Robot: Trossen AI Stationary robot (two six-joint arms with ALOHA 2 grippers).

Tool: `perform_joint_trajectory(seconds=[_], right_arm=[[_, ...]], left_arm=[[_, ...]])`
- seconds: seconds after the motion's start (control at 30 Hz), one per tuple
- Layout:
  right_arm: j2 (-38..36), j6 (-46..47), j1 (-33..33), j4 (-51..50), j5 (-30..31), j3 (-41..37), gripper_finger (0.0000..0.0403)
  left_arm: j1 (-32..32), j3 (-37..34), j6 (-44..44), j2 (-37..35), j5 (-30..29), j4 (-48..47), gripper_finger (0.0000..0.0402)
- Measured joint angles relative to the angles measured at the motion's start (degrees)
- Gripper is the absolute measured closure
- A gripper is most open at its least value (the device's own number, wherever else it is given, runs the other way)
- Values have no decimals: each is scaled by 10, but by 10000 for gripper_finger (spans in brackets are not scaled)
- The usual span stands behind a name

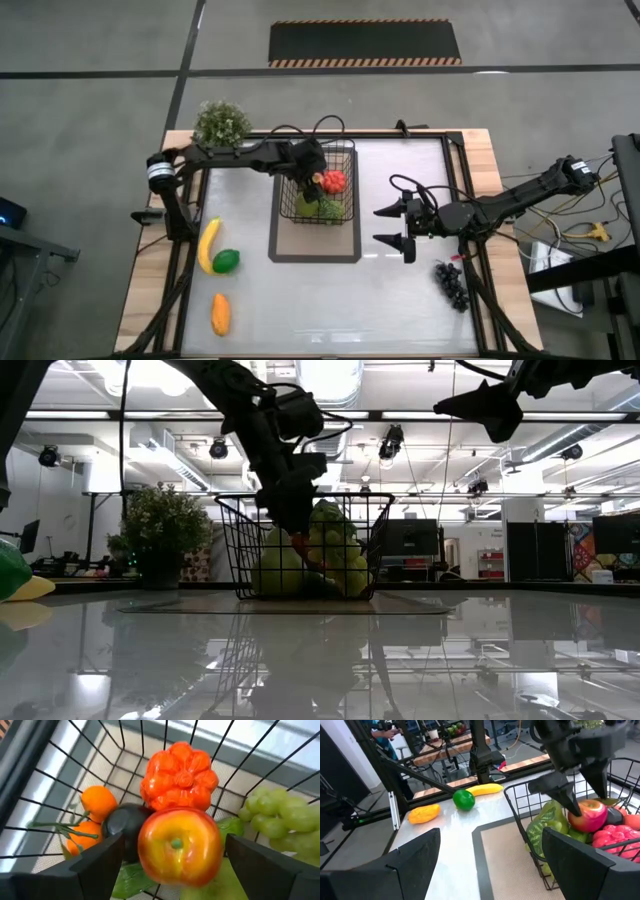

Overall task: Build produce basket
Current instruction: Put the apple into the black wire basket, then put the black grapes into the black wire basket

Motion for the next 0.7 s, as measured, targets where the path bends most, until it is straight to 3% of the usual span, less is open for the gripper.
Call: perform_joint_trajectory(seconds=[0.47,0.7], right_arm=[[0,49,1,-9,-8,12,74],[9,164,2,-138,-25,41,74]], left_arm=[[-51,-9,9,-136,-1,-20,72],[-135,-47,10,-204,-2,54,72]])
